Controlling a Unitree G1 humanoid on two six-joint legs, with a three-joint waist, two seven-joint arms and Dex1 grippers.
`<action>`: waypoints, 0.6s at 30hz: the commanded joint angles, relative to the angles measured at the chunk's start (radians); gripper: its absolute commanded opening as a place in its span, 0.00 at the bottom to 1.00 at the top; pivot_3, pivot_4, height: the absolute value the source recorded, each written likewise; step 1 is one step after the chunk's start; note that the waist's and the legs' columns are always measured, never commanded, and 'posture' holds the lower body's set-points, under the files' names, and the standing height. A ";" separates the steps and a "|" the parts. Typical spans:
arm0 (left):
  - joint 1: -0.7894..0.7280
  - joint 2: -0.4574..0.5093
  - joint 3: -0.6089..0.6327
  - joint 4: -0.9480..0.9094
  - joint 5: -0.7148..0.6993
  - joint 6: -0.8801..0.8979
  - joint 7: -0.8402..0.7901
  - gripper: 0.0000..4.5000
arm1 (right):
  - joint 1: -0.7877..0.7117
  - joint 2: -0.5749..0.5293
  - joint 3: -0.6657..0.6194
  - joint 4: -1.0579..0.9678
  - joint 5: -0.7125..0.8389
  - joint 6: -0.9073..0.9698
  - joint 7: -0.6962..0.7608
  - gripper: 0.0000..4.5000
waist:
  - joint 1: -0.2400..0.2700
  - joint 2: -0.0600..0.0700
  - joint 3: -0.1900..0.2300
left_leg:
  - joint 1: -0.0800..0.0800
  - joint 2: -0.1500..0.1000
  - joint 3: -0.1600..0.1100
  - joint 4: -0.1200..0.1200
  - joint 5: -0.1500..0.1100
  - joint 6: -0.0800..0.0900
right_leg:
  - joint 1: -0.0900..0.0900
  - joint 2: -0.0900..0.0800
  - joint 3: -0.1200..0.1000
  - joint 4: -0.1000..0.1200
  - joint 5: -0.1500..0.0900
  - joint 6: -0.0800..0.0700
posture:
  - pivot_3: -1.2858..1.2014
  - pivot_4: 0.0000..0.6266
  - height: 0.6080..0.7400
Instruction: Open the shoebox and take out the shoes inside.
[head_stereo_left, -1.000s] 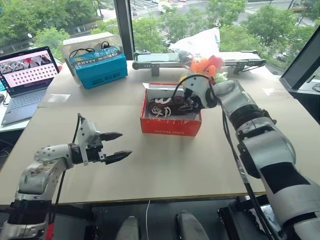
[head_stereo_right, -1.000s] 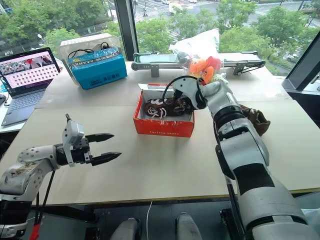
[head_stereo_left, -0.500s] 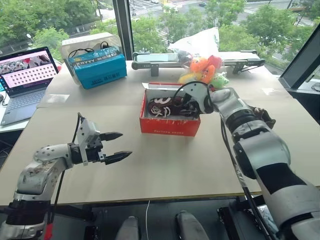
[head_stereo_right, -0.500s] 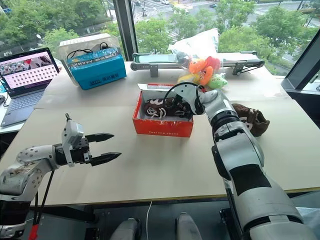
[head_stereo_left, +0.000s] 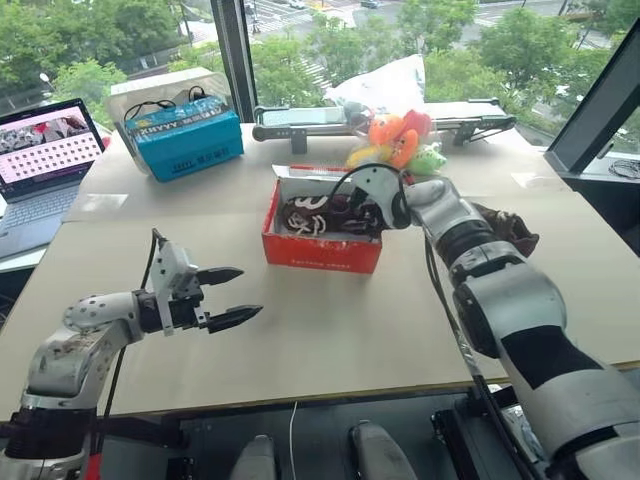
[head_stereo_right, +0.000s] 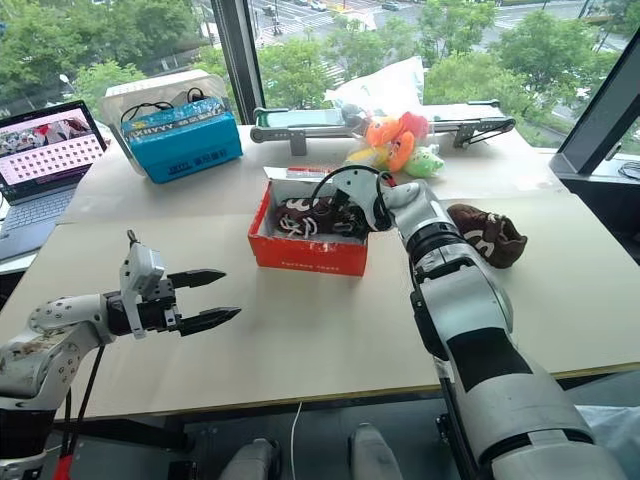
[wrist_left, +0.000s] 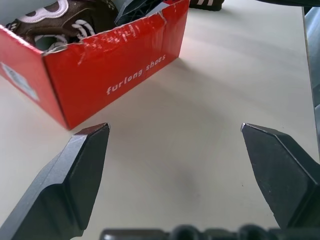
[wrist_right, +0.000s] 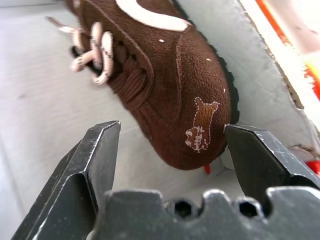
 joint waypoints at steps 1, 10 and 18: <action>0.001 0.016 0.028 -0.035 -0.016 -0.001 0.002 1.00 | -0.028 0.026 -0.024 -0.026 0.029 0.000 0.062 0.86 | -0.005 0.000 0.000 | 0.000 0.000 0.000 0.000 0.000 0.000 | 0.000 0.000 0.000 0.000 0.000 0.000 | 0.52 0.24 0.81; -0.003 0.015 0.026 -0.036 -0.017 -0.001 0.003 1.00 | -0.031 -0.014 -0.007 -0.009 -0.023 -0.012 -0.104 0.86 | -0.002 0.000 0.000 | -0.001 0.000 0.000 0.000 0.000 0.000 | -0.001 0.000 0.000 0.000 0.000 0.000 | 0.52 0.24 0.81; 0.003 0.016 0.030 -0.043 -0.017 -0.001 0.007 1.00 | -0.048 -0.007 -0.019 -0.004 -0.021 0.001 -0.138 0.86 | 0.006 0.000 0.000 | -0.001 0.000 0.000 0.000 0.000 0.000 | -0.001 0.000 0.000 0.000 0.000 0.000 | 0.52 0.24 0.81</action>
